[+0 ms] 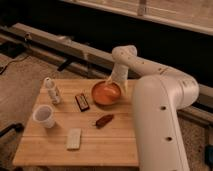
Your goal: Pick up the ceramic bowl
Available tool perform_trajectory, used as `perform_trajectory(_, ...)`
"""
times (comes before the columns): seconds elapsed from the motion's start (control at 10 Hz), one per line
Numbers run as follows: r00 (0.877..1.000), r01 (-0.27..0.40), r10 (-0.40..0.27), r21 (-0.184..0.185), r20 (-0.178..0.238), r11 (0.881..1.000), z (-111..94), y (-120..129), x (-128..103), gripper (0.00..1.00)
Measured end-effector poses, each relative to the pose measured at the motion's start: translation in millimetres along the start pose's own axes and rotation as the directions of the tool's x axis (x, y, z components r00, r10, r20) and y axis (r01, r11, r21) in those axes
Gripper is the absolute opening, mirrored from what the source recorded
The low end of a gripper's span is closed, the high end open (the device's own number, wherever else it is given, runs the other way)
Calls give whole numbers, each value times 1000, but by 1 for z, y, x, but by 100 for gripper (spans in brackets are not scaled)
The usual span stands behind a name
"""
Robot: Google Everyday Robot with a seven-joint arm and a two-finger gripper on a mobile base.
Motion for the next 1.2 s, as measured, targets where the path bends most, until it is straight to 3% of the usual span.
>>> perform_trajectory(0.2, 998, -6, 5, 17, 62, 1000, 30, 0, 1, 80)
perform_trajectory(0.4, 994, -10, 7, 25, 114, 1000, 47, -1, 0, 77)
perform_trajectory(0.7, 986, -12, 4, 48, 164, 999, 52, -4, -1, 49)
perform_trajectory(1.0, 987, -23, 11, 72, 163, 997, 45, -1, 1, 18)
perform_trajectory(1.2, 987, -33, 17, 100, 157, 994, 37, 0, 2, 3)
